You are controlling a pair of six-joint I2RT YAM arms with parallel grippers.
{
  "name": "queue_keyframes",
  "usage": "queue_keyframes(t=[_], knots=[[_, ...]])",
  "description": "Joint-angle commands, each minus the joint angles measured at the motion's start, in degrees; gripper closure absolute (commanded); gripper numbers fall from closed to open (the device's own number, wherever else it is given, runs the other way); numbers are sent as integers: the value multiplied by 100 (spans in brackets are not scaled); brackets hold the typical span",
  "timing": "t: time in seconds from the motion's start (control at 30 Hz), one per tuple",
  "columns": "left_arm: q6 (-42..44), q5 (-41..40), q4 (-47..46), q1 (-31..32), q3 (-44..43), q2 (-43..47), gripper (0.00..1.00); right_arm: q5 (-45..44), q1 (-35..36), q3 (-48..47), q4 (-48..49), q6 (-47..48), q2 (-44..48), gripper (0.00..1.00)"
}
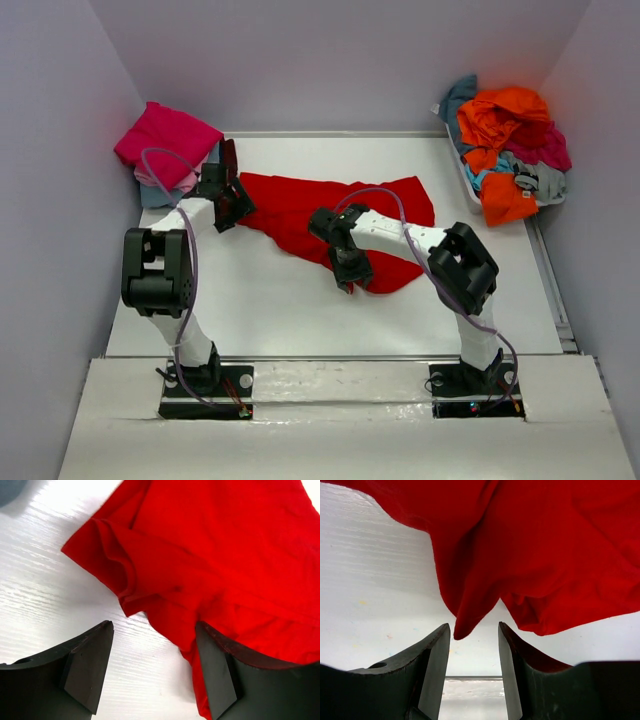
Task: Fold and stack the t-shirts
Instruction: Fold the tshirt
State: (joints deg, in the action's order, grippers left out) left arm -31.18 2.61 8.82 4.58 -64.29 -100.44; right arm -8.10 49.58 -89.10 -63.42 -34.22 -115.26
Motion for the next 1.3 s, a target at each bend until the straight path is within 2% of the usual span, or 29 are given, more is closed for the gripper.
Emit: queue_keyframes(t=[0.0,0.4,1.27], knots=[[-20,319,-363,-80,127,403,23,-8,60,-28,-4,73,-93,51],[-46,679,-662,-185,215,122,24,-16,60,-29,-30,73,-119,51],[42,741,-838,-449,435,-28,24,1,60,-28,-48,64,-198,51]])
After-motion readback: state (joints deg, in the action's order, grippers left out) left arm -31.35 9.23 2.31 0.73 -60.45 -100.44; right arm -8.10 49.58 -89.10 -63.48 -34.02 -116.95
